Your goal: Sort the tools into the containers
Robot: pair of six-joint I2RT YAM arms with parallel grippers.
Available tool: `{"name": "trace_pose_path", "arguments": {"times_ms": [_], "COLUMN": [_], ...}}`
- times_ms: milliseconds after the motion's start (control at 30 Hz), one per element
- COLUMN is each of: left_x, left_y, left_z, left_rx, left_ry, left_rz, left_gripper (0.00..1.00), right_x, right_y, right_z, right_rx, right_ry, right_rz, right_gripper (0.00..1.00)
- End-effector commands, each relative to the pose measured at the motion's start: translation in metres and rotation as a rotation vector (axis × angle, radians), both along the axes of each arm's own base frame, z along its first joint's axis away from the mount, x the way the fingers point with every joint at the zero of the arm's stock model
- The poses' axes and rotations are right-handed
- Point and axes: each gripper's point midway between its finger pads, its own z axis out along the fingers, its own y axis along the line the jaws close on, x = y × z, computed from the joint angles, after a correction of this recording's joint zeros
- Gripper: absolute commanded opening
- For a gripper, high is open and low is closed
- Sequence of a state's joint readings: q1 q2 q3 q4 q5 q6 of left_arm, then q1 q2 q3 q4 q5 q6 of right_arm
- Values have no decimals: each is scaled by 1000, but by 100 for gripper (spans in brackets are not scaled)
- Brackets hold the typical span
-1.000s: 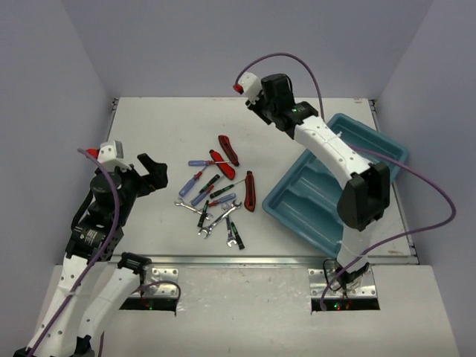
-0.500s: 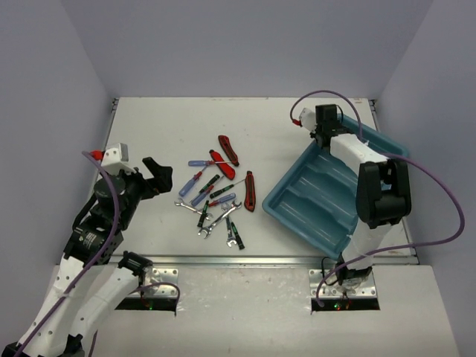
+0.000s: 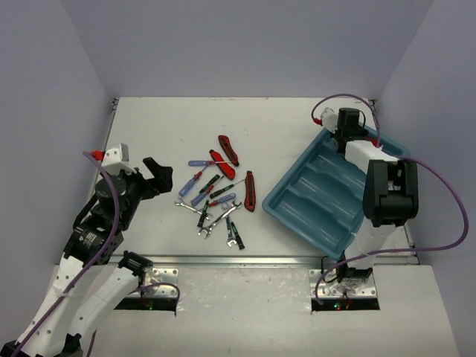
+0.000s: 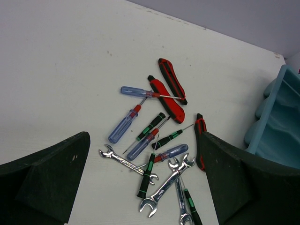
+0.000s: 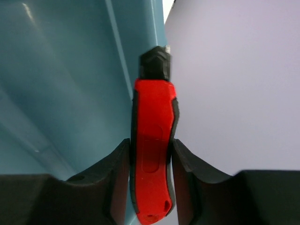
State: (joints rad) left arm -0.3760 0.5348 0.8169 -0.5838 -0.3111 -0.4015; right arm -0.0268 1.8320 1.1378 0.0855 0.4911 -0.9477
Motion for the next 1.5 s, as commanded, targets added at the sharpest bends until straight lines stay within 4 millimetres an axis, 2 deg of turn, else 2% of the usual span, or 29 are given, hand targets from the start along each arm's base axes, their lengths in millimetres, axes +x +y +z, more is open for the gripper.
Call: {"name": "trace_pose_path", "arguments": {"times_ms": [0,67,133,333,467,533,600,633,667,700,767,833,933,1000,1133,1233,1367,1467], "left_x": [3,3,4,6,7,8,8,8,8,8,9,10,12,11,10,10,10,9], "left_y": [-5,-5,-6,-5,-3,0,2,3,5,5,6,5,5,5,3,1,1,1], "left_z": [4,4,2,0,-2,-3,-3,-2,-2,-2,-4,-6,-8,-8,-6,-6,-5,-5], "left_rx": [-9,-8,-4,1,9,11,12,12,13,15,16,20,22,22,13,10,10,10], "left_ry": [-8,-8,-2,10,19,21,21,21,20,21,26,35,44,43,31,27,25,25], "left_rz": [-17,-17,-16,-9,6,22,32,40,49,54,55,56,56,55,41,28,26,26], "left_gripper": [100,100,100,100,100,100,100,100,100,100,100,100,100,100,100,100,100,100], "right_x": [13,17,18,23,26,23,9,7,-8,-22,-35,-33,-33,-49,-66,-76,-93,-98], "right_y": [3,10,13,54,105,168,214,258,310,342,376,385,383,388,397,391,398,396], "right_z": [39,47,58,92,126,148,137,123,111,107,96,74,28,4,-28,-50,-74,-88], "right_rx": [44,61,76,156,224,359,534,763,1023,1169,1291,1236,1120,1087,1074,1030,1051,1025], "right_ry": [-150,-169,-192,-292,-376,-448,-397,-290,-115,-2,98,59,-16,8,-3,43,138,173], "right_rz": [-6,-4,-6,23,11,2,-29,33,97,121,112,-32,-266,-304,-308,-360,-352,-370], "right_gripper": [45,59,98,99,99,99,99,99,99,99,99,99,99,99,97,86,60,59]}}
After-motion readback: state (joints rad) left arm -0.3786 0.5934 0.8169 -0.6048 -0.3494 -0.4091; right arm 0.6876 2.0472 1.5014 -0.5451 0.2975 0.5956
